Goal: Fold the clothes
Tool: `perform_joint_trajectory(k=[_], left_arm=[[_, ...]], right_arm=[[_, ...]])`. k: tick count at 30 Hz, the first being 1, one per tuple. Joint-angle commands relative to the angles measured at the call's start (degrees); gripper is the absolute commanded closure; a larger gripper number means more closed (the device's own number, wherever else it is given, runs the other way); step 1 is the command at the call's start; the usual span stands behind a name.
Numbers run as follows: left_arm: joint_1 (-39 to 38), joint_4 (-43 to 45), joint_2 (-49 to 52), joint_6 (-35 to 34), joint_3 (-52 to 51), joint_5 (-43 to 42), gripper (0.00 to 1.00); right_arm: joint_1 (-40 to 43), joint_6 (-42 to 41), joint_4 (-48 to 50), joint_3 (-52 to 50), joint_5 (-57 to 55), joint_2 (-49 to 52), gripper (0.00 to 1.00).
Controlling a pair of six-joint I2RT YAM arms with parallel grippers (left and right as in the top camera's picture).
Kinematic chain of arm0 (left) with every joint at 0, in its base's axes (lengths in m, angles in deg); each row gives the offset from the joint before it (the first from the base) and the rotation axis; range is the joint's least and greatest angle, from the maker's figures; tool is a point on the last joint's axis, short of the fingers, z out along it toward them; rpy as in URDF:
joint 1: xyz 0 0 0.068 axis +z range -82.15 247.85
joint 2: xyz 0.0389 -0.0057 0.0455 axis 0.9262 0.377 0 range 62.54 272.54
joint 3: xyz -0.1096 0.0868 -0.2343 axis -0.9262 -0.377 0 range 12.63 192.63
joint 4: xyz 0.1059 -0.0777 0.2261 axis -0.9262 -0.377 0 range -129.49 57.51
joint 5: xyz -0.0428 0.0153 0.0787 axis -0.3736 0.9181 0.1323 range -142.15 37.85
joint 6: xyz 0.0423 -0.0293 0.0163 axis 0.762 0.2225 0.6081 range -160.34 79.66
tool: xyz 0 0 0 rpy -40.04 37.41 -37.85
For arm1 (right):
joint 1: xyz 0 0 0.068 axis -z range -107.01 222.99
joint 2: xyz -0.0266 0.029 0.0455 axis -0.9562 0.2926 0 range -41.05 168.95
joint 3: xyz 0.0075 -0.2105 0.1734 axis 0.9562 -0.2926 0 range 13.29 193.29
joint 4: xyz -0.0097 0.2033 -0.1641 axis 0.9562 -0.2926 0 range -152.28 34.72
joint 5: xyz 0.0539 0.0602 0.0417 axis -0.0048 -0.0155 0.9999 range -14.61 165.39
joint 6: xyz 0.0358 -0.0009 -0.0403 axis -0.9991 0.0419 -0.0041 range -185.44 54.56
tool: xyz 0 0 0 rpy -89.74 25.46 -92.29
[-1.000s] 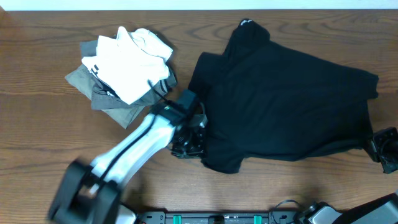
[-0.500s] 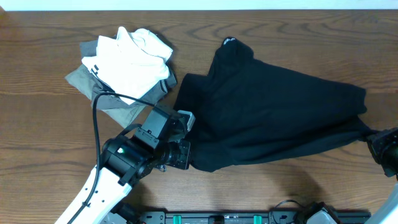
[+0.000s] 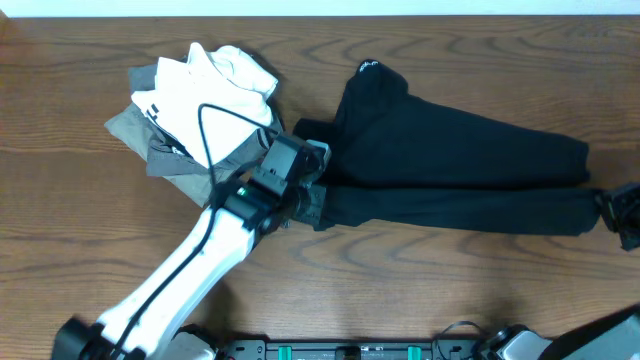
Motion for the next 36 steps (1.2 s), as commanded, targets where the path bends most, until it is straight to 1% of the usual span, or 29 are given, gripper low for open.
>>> perform_joint_trajectory(k=[1, 4, 8, 14, 15, 16, 17, 18, 19, 21, 23, 26, 29, 30, 33, 36], left_arm=[[2.08, 2.97, 3.69, 4.66, 0.9, 1.25, 0.94], [3.41, 7.48, 6.21, 7.1, 1.49, 1.25, 0.93], [4.31, 13.49, 8.76, 8.28, 1.49, 1.29, 0.92], [4.63, 21.42, 11.28, 8.24, 1.49, 1.31, 0.85], [4.63, 21.99, 11.45, 8.24, 1.49, 1.36, 0.83], [4.63, 22.43, 11.54, 8.24, 1.49, 2.27, 0.83], [4.63, 22.49, 11.56, 8.26, 1.49, 3.67, 0.76], [4.63, 22.6, 11.56, 8.28, 1.49, 5.55, 0.73], [4.63, 22.6, 11.56, 8.31, 1.53, 6.91, 0.69], [4.79, 21.92, 11.45, 8.9, 2.03, 7.72, 0.62], [4.85, 19.78, 11.26, 9.33, 3.45, 7.69, 0.59], [4.85, 14.62, 11.06, 9.53, 7.78, 7.69, 0.51], [4.85, 9.55, 11.1, 9.46, 13.44, 7.56, 0.38], [4.85, 7.56, 11.23, 9.42, 15.56, 6.69, 0.36], [5.6, 1.27, 12.87, 6.67, 22.71, 2.86, 0.35], [6.47, -1.09, 16.94, 6.69, 29.0, -0.92, 0.34]], right_arm=[[-2.58, -4.81, 3.34, 0.7, 2.82, 5.53, 0.99], [-4.5, -6.62, 9.01, 0.7, 3.28, 10.64, 0.99], [-6.86, -7.78, 17.14, 0.7, 5.6, 15.78, 0.99], [-9.84, -8.92, 20.96, 0.7, 5.07, 19.39, 0.99], [-10.25, -8.92, 20.96, 0.7, 4.46, 19.63, 0.96], [-10.58, -8.9, 20.94, 0.7, 3.98, 19.71, 0.91], [-10.75, -8.9, 20.92, 0.7, 3.43, 19.71, 0.89], [-10.78, -8.87, 20.92, 0.7, 3.13, 19.71, 0.87], [-10.73, -8.87, 20.94, 0.7, 2.95, 19.71, 0.83], [-10.25, -8.87, 20.85, 0.7, 2.99, 19.69, 0.75], [-9.29, -8.9, 20.96, 0.76, 4.37, 19.47, 0.69], [-8.26, -8.09, 20.87, 1.77, 7.26, 19.37, 0.66], [-8.46, -4.98, 18.47, 3.5, 9.42, 19.32, 0.64], [-8.79, -3.69, 17.27, 4.02, 9.38, 19.32, 0.63], [-10.64, 1.51, 12.76, 5.38, 7.93, 19.32, 0.59], [-13.16, 3.89, 10.97, 5.62, 5.68, 19.32, 0.54]])
